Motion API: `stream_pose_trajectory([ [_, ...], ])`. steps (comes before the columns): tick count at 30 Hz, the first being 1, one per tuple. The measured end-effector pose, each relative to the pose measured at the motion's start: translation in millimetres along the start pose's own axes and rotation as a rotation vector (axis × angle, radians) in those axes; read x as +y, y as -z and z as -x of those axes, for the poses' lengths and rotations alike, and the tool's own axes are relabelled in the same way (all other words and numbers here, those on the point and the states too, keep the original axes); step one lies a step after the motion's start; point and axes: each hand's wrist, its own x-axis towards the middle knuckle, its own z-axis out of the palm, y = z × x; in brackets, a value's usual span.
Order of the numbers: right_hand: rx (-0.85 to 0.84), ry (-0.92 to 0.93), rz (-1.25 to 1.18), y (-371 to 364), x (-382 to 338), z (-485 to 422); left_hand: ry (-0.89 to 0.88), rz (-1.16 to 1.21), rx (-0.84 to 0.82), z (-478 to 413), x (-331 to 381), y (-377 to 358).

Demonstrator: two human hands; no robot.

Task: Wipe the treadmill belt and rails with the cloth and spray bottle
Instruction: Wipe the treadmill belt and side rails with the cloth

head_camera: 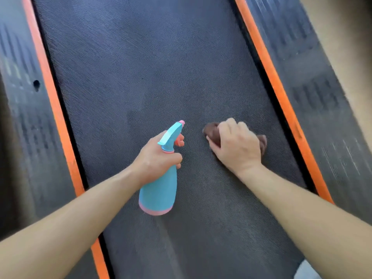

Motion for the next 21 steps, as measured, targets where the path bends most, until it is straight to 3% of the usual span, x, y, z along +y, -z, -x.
stream_pose_trajectory([
  [3, -0.108, 0.192, -0.034, 8, 3, 60, 0.004, 0.017, -0.023, 3, 6, 0],
  [5, -0.106, 0.289, -0.031, 6, 13, 43, -0.004, 0.009, -0.026, 4, 8, 0],
  [7, -0.047, 0.254, 0.028, -1, 12, 0, -0.006, 0.007, -0.022, 3, 6, -1],
  [10, -0.001, 0.03, 0.023, -8, 6, -66, -0.009, -0.018, -0.026, 4, 2, -3],
  [13, -0.04, -0.081, -0.001, -8, -2, -66, -0.002, -0.037, -0.043, 10, -3, -4],
  [18, -0.097, 0.09, -0.042, 15, 0, 50, 0.002, -0.038, -0.062, 18, 2, -3],
  [21, -0.163, 0.215, -0.044, 12, 19, 49, 0.001, 0.011, -0.051, 15, 6, 0],
])
